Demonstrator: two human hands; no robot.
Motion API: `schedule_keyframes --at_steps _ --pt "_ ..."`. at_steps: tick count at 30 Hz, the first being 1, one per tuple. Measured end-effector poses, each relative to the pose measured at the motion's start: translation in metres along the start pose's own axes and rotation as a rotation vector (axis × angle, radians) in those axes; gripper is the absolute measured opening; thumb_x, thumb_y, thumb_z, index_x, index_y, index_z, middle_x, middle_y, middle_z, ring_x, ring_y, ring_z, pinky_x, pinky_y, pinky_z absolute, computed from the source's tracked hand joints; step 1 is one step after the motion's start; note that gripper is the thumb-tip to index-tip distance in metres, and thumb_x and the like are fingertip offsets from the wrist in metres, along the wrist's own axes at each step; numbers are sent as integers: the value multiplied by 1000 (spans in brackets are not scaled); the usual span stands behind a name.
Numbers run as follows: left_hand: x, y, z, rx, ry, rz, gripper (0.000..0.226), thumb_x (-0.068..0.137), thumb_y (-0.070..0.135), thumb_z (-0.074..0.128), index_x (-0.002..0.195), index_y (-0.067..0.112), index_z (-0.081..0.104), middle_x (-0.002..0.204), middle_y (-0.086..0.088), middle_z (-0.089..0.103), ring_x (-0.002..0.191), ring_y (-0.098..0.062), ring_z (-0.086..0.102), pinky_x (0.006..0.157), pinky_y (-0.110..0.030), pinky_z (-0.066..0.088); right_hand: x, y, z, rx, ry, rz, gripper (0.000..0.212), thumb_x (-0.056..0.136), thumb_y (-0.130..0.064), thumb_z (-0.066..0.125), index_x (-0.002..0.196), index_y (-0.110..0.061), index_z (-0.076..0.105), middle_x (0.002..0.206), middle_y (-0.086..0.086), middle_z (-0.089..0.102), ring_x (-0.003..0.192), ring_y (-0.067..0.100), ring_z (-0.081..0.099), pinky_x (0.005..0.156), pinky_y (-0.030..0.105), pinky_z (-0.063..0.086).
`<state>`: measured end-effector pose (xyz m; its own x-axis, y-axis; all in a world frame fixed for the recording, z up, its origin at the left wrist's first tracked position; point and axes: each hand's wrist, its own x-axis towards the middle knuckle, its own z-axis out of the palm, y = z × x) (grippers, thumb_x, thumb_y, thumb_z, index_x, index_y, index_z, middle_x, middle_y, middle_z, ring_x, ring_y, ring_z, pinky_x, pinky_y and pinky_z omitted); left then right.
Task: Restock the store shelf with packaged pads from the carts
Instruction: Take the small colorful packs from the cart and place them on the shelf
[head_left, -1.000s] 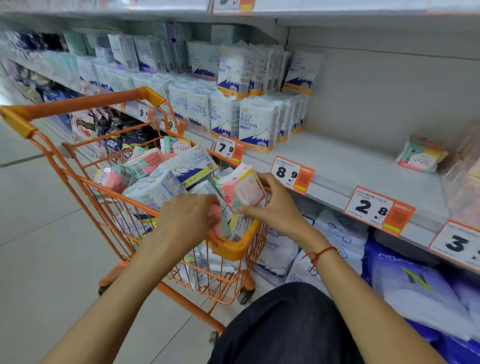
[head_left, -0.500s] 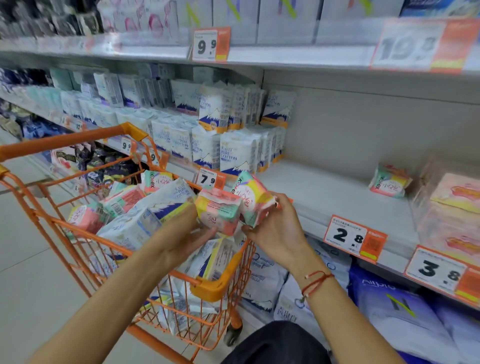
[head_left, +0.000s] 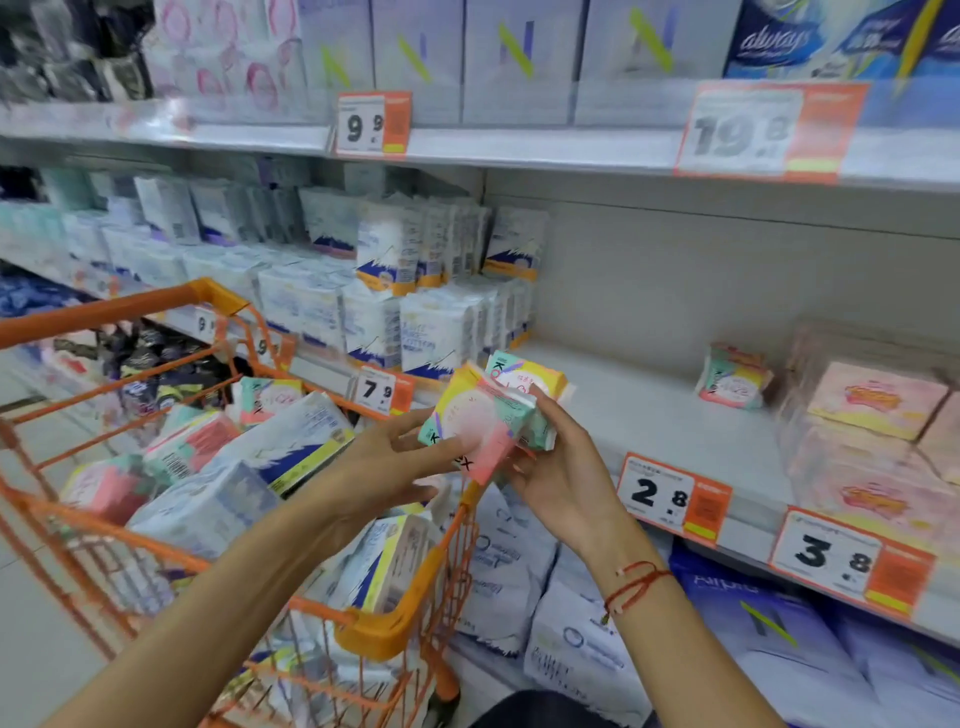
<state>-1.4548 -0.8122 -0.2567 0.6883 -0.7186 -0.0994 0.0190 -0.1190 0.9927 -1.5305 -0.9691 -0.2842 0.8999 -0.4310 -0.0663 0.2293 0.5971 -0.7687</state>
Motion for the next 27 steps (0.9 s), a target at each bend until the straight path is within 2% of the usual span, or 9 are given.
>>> schedule_keyframes --at_steps 2,4,8,11,13,17,20,24,27 --pt "16 8 10 -43 15 22 18 78 32 72 90 36 59 85 10 74 86 -4 65 68 -21 47 1 -9 -5 -57 67 -81 29 91 -29 55 114 -14 63 89 2 71 70 10 63 66 21 50" --pt "41 20 21 -89 29 40 14 81 31 71 85 30 58 76 12 70 83 -3 59 69 -20 44 3 -22 -15 -121 145 -188 35 91 -24 56 124 -13 57 111 5 69 95 16 64 76 25 52" --pt "107 40 57 -70 32 117 28 79 35 73 99 18 64 94 6 66 88 -4 58 66 -18 45 0 -63 -48 -308 404 -330 41 88 -12 61 125 -20 44 122 7 60 112 26 59 82 33 52" --pt "150 35 99 39 -20 233 13 79 27 76 85 23 65 76 10 67 70 -2 58 65 -21 47 -7 -95 -67 -600 491 -350 43 86 -9 64 118 -22 39 113 1 58 95 14 59 72 24 50" --pt "177 22 126 120 -19 285 18 74 27 80 81 21 64 74 8 68 69 -5 60 72 -28 49 -10 -110 -80 -894 551 -358 41 83 -11 69 111 -26 43 97 -6 59 77 1 56 64 15 46" --pt "206 -2 160 356 -37 266 42 71 39 80 103 18 63 103 -2 69 96 -20 64 76 -23 43 -5 -133 -106 -1411 659 -315 48 75 -23 76 116 -23 53 91 -4 60 79 14 57 73 24 44" --pt "213 -13 164 501 -61 287 56 71 44 78 116 21 55 116 1 64 107 -22 60 75 -22 36 17 -146 -131 -1704 643 -193 58 74 -22 77 124 -16 51 119 7 59 107 22 56 86 27 44" --pt "226 -18 161 469 -66 288 58 72 35 80 120 17 52 121 -1 63 110 -21 59 80 -25 40 42 -163 -156 -2056 653 -60 64 72 -28 77 131 -16 53 136 13 45 128 27 41 103 27 32" --pt "232 -23 161 405 -81 267 63 70 29 82 123 16 51 123 -1 61 111 -20 59 90 -31 47 51 -172 -166 -2156 689 -37 65 77 -26 74 134 -15 44 134 12 49 125 30 45 98 34 41"
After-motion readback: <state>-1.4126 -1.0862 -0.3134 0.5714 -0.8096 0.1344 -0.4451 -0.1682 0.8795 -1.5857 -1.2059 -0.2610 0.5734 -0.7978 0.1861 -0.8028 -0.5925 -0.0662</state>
